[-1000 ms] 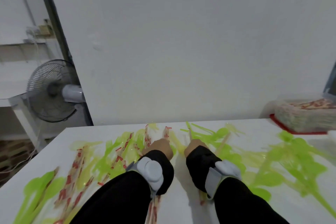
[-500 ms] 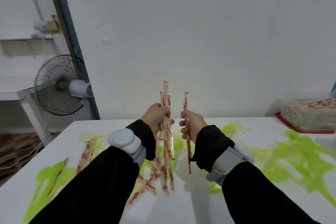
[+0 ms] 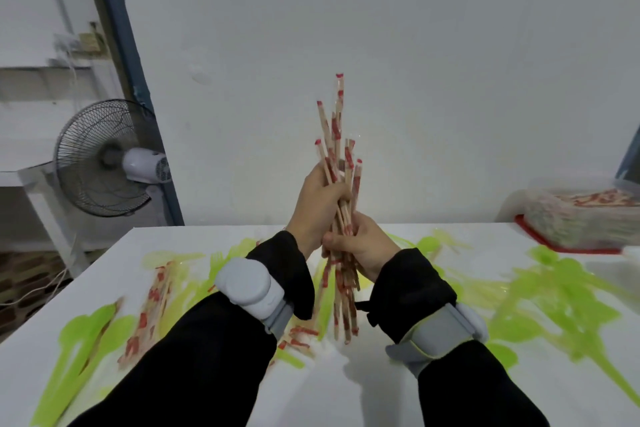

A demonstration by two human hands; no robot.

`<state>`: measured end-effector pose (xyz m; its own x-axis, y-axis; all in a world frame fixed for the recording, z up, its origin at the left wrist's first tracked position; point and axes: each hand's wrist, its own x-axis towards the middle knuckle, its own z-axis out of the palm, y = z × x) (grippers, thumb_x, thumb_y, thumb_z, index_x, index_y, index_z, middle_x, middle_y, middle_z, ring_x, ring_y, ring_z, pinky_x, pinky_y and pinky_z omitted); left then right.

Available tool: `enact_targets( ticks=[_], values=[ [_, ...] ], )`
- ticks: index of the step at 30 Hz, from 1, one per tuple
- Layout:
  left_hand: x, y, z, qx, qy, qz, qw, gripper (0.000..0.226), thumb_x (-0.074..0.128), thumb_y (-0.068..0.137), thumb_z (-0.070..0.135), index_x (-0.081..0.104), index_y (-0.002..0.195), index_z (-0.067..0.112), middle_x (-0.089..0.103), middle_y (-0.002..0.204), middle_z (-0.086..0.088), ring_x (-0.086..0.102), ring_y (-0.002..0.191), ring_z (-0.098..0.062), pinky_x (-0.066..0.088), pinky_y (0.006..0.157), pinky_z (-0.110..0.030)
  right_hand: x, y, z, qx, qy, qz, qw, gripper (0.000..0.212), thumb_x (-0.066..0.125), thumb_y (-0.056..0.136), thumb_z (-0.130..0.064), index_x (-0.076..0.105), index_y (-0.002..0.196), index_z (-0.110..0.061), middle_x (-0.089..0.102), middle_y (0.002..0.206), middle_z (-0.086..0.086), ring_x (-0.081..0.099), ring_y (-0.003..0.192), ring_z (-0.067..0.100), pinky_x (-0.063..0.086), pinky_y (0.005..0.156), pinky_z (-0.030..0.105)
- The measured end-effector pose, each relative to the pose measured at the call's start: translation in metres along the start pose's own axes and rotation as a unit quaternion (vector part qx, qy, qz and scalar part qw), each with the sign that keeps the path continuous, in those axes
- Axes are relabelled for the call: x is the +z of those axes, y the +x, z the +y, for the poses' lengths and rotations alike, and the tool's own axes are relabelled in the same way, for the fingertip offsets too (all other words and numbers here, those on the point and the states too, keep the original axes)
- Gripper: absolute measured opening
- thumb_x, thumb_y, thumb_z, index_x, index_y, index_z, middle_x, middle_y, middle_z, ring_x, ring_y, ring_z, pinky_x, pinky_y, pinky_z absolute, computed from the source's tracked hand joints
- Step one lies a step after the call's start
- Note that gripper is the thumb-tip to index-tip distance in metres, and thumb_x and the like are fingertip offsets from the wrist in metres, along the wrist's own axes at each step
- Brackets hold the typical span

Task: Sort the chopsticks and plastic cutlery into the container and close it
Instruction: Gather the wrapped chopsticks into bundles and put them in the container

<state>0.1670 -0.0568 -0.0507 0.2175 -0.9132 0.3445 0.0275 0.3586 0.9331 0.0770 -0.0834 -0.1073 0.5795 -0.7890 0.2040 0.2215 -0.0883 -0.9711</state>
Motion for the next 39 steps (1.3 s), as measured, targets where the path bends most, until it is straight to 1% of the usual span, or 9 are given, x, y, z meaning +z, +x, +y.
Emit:
enact_targets(
  ticks=[3,9,14,17,23,25,29,35,39],
  values=[
    [0.001,-0.005,-0.007,0.012,0.038,-0.035,0.999,0.038,0.044,0.078,-0.016,0.056,0.094,0.017,0.061,0.083,0.003,0.060,0.074,-0.009,0.048,0.057,-0.013,-0.003,-0.004,0.007,0.021,-0.042,0.036,0.998,0.020,0.069,0.070,-0.002,0.055,0.083,-0.005,0.055,0.055,0.006,0.057,0.046,0.015,0.043,0.051,0.026],
    [0.011,0.007,0.020,0.115,0.015,-0.035,0.993,0.043,0.058,0.086,0.021,0.037,0.123,0.025,0.052,0.099,-0.001,0.064,0.083,-0.024,0.053,0.070,-0.030,-0.002,-0.005,0.009,0.023,-0.118,0.086,0.989,0.020,0.059,0.083,0.006,0.051,0.075,-0.010,0.054,0.060,0.005,0.057,0.052,0.017,0.045,0.057,0.027],
    [0.013,0.020,0.032,0.114,0.006,0.002,0.993,0.015,0.039,0.101,0.029,0.052,0.105,0.023,0.057,0.074,-0.008,0.062,0.062,-0.023,0.051,0.055,-0.029,-0.004,-0.006,0.010,0.012,-0.126,0.080,0.989,0.014,0.065,0.082,0.001,0.054,0.079,-0.008,0.059,0.063,0.003,0.060,0.053,0.013,0.049,0.061,0.029],
    [0.012,0.010,0.000,0.080,0.008,0.025,0.996,0.027,0.044,0.099,0.024,0.060,0.080,0.012,0.063,0.071,-0.006,0.061,0.067,-0.021,0.051,0.066,-0.033,-0.005,-0.005,0.010,0.000,-0.128,0.092,0.988,0.012,0.070,0.077,0.000,0.061,0.077,-0.008,0.064,0.057,-0.002,0.062,0.053,0.011,0.049,0.060,0.026],
    [0.003,-0.008,-0.042,0.051,0.009,0.024,0.998,0.029,0.047,0.079,0.025,0.063,0.086,0.002,0.059,0.089,-0.030,0.058,0.084,-0.037,0.048,0.082,-0.058,-0.001,-0.009,0.016,-0.006,-0.140,0.091,0.986,0.017,0.067,0.059,-0.003,0.061,0.075,0.001,0.062,0.061,0.003,0.060,0.056,0.013,0.049,0.059,0.024],
    [0.004,-0.006,-0.027,0.083,0.022,0.015,0.996,0.027,0.048,0.077,0.021,0.061,0.098,0.009,0.061,0.093,-0.020,0.061,0.084,-0.025,0.050,0.075,-0.044,0.000,-0.008,0.016,0.000,-0.092,0.115,0.989,0.017,0.063,0.072,0.010,0.055,0.086,0.015,0.058,0.064,0.012,0.059,0.052,0.019,0.050,0.058,0.027],
    [0.007,0.008,0.013,0.180,0.083,-0.044,0.979,0.054,0.057,0.081,0.029,0.036,0.125,0.050,0.055,0.120,0.004,0.063,0.103,-0.014,0.053,0.086,-0.034,0.002,-0.007,0.008,0.000,-0.110,0.097,0.989,0.019,0.057,0.081,0.013,0.048,0.078,-0.004,0.056,0.048,-0.001,0.050,0.036,0.015,0.043,0.044,0.022],
    [0.003,-0.005,0.002,0.166,0.313,-0.061,0.933,0.034,0.048,0.086,0.037,0.072,0.086,0.012,0.068,0.072,-0.001,0.063,0.070,-0.014,0.052,0.073,-0.042,0.002,-0.011,0.016,-0.002,-0.097,0.107,0.989,0.015,0.065,0.079,0.007,0.055,0.075,-0.003,0.055,0.044,-0.002,0.054,0.038,0.011,0.045,0.046,0.019],
    [-0.018,-0.015,-0.018,0.143,0.364,-0.155,0.907,0.037,0.042,0.092,0.036,0.065,0.118,0.024,0.066,0.114,0.010,0.057,0.109,-0.004,0.045,0.098,-0.029,0.008,-0.012,0.018,-0.004,-0.123,0.116,0.986,0.008,0.061,0.079,0.007,0.057,0.073,0.003,0.052,0.038,-0.001,0.052,0.035,0.009,0.041,0.041,0.016]
  ],
)
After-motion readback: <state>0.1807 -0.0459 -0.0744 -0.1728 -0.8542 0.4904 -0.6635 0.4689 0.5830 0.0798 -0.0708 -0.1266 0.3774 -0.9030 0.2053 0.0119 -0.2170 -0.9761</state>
